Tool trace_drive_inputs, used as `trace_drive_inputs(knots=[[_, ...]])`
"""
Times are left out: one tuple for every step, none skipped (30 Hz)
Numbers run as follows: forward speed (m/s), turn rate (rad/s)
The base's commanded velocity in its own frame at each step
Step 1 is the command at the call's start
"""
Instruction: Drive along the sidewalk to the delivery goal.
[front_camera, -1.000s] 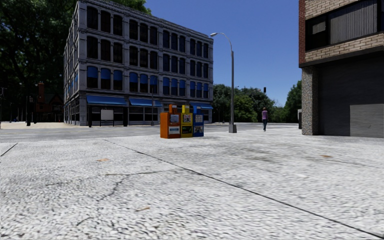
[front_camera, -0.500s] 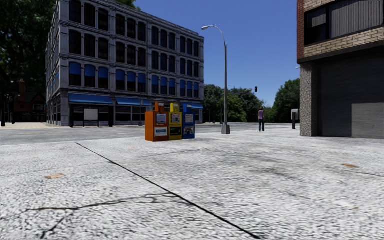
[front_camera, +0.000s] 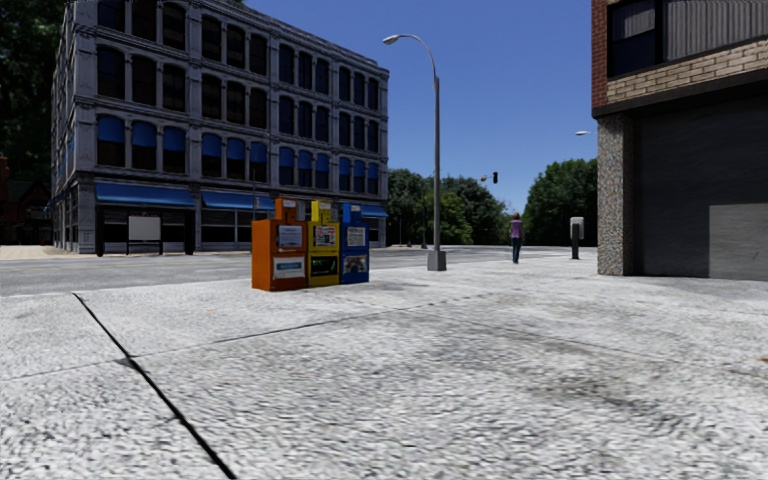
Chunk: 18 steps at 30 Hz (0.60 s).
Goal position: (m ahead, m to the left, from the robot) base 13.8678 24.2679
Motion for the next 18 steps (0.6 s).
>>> trace_drive_inputs(knots=[[2.0,-0.24],[2.0,-0.24],[2.0,-0.24],[2.0,-0.24],[2.0,-0.24],[2.0,-0.24],[2.0,-0.24],[2.0,-0.24],[2.0,-0.24],[2.0,-0.24],[2.0,-0.24],[2.0,-0.24],[2.0,-0.24],[2.0,-0.24],[2.0,-0.24],[2.0,-0.24],[2.0,-0.24],[2.0,-0.24]])
